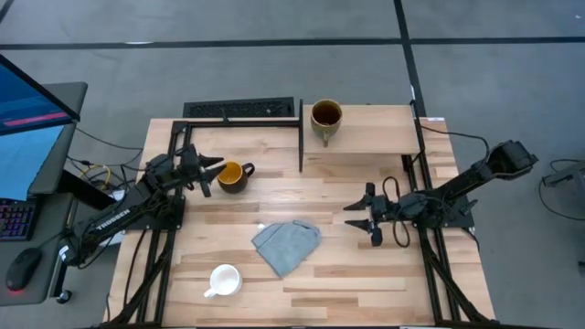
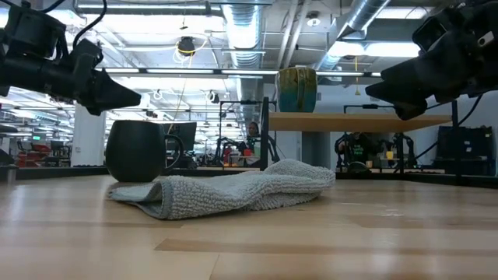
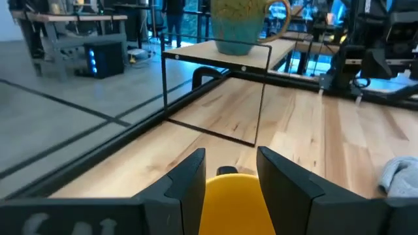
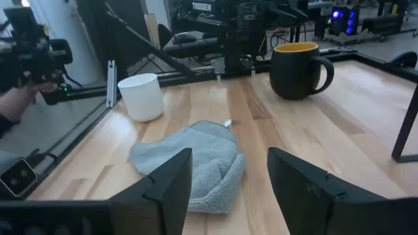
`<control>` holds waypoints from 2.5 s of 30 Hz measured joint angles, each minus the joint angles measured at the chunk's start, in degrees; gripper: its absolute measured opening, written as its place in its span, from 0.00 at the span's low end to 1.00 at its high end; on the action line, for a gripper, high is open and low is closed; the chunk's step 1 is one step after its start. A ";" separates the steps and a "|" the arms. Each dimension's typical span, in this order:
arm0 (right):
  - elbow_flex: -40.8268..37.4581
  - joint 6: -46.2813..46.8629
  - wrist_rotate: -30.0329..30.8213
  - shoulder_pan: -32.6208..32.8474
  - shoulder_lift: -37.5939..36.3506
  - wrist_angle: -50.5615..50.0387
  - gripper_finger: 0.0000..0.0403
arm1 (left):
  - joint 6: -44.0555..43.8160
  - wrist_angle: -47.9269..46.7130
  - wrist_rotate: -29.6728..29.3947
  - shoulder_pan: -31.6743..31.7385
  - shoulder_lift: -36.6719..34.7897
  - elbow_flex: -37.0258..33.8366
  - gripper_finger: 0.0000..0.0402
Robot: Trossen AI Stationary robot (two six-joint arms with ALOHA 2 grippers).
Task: Stack small to large cups/mugs on shelf
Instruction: Put the yellow mug on the shelf
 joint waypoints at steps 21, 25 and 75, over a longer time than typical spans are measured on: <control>0.02 -0.60 0.02 0.00 0.02 0.93 0.55 | -5.47 -13.30 -5.81 0.00 12.18 14.28 0.32; 0.02 -0.62 0.02 0.00 0.02 0.84 0.55 | -5.71 -16.47 -6.04 0.00 18.37 18.07 0.32; 0.04 -2.11 -0.22 0.00 0.04 -1.74 0.55 | 1.70 -41.20 -10.81 -0.02 56.63 39.06 0.32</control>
